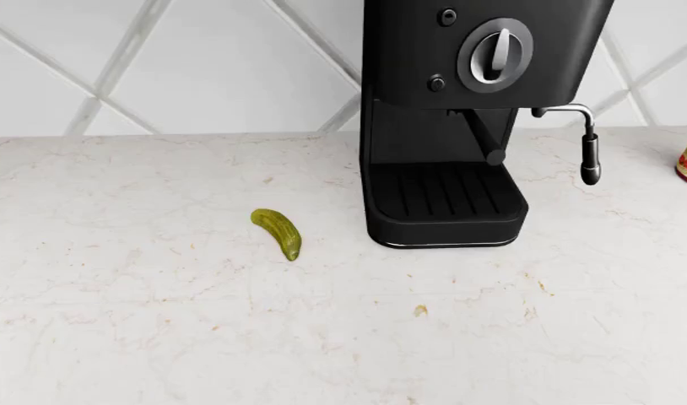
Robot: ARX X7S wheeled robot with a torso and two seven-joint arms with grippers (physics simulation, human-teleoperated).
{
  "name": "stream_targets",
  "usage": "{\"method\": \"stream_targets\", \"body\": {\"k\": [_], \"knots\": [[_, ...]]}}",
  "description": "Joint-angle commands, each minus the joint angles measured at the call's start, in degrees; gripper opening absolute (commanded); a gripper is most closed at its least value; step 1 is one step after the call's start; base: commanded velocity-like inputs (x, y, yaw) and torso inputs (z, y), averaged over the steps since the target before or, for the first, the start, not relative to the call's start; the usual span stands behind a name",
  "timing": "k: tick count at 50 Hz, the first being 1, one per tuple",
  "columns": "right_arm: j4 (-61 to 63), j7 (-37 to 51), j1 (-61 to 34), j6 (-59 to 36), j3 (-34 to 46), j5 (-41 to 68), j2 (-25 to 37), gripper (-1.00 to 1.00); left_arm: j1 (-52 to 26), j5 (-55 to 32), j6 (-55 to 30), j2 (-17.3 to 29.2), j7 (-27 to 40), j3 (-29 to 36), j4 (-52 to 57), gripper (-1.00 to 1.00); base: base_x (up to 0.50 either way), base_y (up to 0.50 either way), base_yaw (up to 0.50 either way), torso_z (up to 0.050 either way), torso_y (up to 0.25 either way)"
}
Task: Pick the honey bottle and bar from the counter and place them in the cabinets closest to them.
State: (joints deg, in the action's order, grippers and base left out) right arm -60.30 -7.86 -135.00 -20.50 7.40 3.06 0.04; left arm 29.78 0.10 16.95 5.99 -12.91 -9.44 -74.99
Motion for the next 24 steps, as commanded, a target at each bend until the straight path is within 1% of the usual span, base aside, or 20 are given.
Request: {"method": "stream_targets", "body": {"k": [1, 19, 24], "knots": [[2.1, -0.5, 0.0, -0.2, 0.3, 1.9, 0.0, 1.0, 0.0, 0.0, 0.2, 0.1, 0.5, 0.9, 0.0, 1.0, 0.0, 0.0, 0.0, 0.0, 0.0], [6.9, -1.8, 0.1, -1.1, 0.6, 3.7, 0.3, 1.0, 0.0, 0.1, 0.2, 0.2, 1.9, 2.3, 0.0, 1.0, 0.0, 0.0, 0.0, 0.0, 0.0], [13.9, -1.3, 2.1, -5.1, 0.8, 5.4, 1.3, 1.0, 0.1, 0.2, 0.5, 0.3, 2.7, 3.3, 0.0, 1.0, 0.0, 0.0, 0.0, 0.0, 0.0]]}}
